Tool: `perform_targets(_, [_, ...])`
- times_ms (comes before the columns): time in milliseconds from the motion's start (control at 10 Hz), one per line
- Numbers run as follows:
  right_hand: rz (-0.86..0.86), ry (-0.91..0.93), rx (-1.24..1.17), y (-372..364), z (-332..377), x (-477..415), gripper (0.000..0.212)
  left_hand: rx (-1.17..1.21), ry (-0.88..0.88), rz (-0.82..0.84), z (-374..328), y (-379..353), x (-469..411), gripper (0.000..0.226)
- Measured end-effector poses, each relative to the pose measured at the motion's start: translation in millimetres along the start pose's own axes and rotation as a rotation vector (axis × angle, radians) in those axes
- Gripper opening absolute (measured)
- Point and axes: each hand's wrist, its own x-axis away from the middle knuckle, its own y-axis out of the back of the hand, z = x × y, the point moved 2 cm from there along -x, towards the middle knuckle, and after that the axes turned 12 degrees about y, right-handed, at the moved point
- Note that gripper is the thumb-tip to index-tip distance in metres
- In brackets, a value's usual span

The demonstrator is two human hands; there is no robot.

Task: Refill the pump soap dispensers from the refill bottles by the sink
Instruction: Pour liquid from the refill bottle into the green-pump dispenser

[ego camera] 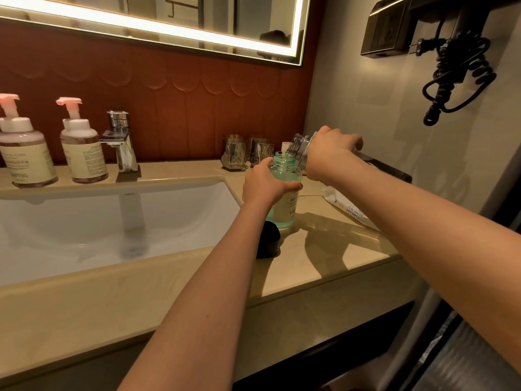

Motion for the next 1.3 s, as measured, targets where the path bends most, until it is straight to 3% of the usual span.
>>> perform_targets(1300, [-0.037,-0.008,0.039,-3.9,1.5,-8.7,0.061,0.016,0.006,0.001,-0.8,0.7,2.6,0.091])
